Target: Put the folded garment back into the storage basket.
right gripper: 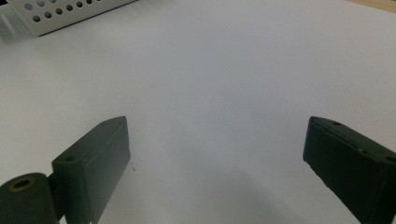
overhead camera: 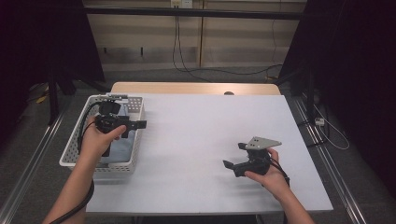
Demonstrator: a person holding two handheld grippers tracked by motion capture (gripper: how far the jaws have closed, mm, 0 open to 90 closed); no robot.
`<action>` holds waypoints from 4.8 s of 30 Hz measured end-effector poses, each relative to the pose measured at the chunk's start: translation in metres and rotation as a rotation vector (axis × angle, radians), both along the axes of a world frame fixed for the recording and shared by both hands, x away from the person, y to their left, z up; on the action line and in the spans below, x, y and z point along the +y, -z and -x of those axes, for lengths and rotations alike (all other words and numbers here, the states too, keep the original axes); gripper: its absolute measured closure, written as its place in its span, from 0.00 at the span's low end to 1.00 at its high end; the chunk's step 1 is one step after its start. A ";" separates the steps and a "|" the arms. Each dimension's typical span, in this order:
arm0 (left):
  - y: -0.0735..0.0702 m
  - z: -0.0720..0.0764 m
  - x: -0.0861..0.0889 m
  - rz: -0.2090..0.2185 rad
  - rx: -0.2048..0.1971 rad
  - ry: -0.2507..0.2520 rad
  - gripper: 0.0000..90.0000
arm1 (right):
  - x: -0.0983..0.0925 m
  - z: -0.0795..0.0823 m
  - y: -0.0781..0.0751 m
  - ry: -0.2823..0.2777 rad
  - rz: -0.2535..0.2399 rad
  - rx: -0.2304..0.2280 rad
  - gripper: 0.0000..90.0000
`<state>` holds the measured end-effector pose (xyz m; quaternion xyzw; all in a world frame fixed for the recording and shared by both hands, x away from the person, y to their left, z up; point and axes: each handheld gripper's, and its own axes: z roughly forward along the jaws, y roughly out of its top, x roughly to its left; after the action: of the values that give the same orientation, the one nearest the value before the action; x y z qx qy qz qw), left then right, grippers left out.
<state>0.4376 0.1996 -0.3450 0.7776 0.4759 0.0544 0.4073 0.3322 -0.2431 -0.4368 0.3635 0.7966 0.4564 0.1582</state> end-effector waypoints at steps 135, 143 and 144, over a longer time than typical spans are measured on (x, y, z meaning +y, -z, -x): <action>0.063 0.061 -0.081 0.067 0.001 0.312 0.09 | 0.000 0.003 0.001 -0.018 0.002 0.013 0.08; 0.065 0.063 -0.080 0.060 0.002 0.319 0.09 | 0.000 0.003 0.001 -0.020 0.001 0.014 0.08; 0.066 0.064 -0.081 0.060 -0.001 0.316 0.09 | 0.001 0.003 0.001 -0.019 0.002 0.014 0.08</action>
<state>0.3739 0.1189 -0.4106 0.8303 0.3488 -0.0240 0.4341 0.3290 -0.2425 -0.4377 0.3587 0.8017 0.4544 0.1488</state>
